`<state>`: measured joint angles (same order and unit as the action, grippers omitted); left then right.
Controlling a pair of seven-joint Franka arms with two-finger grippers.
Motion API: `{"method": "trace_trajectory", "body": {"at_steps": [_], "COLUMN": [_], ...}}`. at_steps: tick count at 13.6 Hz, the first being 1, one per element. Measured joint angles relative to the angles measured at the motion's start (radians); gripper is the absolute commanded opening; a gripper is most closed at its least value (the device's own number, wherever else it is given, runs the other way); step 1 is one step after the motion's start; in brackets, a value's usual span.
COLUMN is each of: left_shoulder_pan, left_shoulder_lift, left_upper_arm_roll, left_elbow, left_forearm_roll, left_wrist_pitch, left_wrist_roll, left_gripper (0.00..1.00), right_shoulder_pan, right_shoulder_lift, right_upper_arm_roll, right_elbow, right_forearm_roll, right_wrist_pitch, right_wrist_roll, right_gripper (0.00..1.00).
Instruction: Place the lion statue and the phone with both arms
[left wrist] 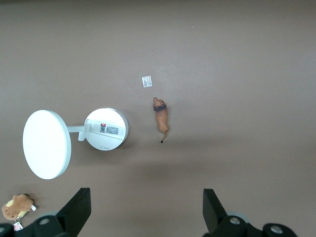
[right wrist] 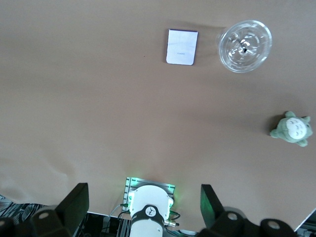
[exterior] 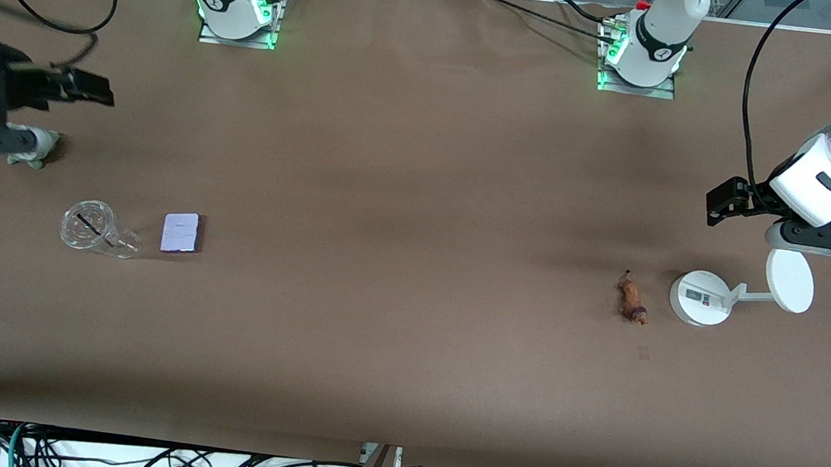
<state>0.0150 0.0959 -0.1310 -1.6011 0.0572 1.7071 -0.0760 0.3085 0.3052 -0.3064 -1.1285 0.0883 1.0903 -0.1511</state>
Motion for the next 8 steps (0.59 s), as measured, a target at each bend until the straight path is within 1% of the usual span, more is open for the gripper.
{"method": "trace_trajectory", "body": {"at_steps": [2,8], "left_shoulder_pan": [0.0,0.0], "left_shoulder_lift": [0.0,0.0], "left_upper_arm_roll": [0.0,0.0], "left_elbow": [0.0,0.0], "left_forearm_roll": [0.0,0.0], "left_wrist_pitch": [0.0,0.0], "left_wrist_roll": [0.0,0.0], "left_gripper": [1.0,1.0], "right_shoulder_pan": [-0.001,-0.014], "right_shoulder_lift": [0.0,0.026], "right_upper_arm_roll": [0.0,-0.005], "right_elbow": [0.024,0.022], "right_forearm_roll": [0.0,-0.002], "right_wrist_pitch": [-0.001,0.012], "right_wrist_roll": [0.001,0.001], "right_gripper": [1.0,1.0]}}
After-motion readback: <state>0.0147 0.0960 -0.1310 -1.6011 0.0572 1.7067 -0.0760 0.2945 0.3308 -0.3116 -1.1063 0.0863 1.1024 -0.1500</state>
